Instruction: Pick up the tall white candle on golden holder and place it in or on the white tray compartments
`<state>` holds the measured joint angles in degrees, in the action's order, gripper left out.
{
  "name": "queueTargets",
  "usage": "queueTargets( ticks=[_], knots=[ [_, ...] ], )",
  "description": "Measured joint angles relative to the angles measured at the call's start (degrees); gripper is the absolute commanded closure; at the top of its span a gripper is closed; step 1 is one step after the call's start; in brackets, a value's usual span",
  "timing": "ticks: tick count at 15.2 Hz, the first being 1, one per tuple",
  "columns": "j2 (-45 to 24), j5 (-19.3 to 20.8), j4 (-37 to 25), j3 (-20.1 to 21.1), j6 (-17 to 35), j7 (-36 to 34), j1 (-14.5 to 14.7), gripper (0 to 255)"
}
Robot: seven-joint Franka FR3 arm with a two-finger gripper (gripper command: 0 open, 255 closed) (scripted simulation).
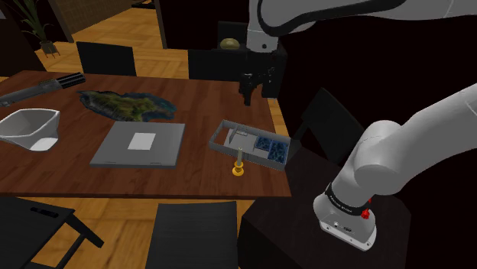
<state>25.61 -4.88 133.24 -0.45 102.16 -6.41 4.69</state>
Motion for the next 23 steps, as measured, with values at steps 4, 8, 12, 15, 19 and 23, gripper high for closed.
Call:
queueTargets(
  ticks=[4,8,12,15,19,23],
  knots=[
    [-7.12,-0.02,0.85,1.3,3.63,0.4,1.15,0],
    [-15.34,0.48,-0.89,2.14,5.84,1.21,1.91,0],
    [-24.54,0.75,-3.26,3.58,8.4,0.87,3.22,0],
    [-30.6,1.33,-4.46,4.26,9.98,1.07,3.92,0],
    [-36.21,1.97,-4.95,4.66,12.32,1.4,4.43,0],
    [-37.4,1.95,-2.83,4.74,15.4,1.45,4.56,0]
  ],
)
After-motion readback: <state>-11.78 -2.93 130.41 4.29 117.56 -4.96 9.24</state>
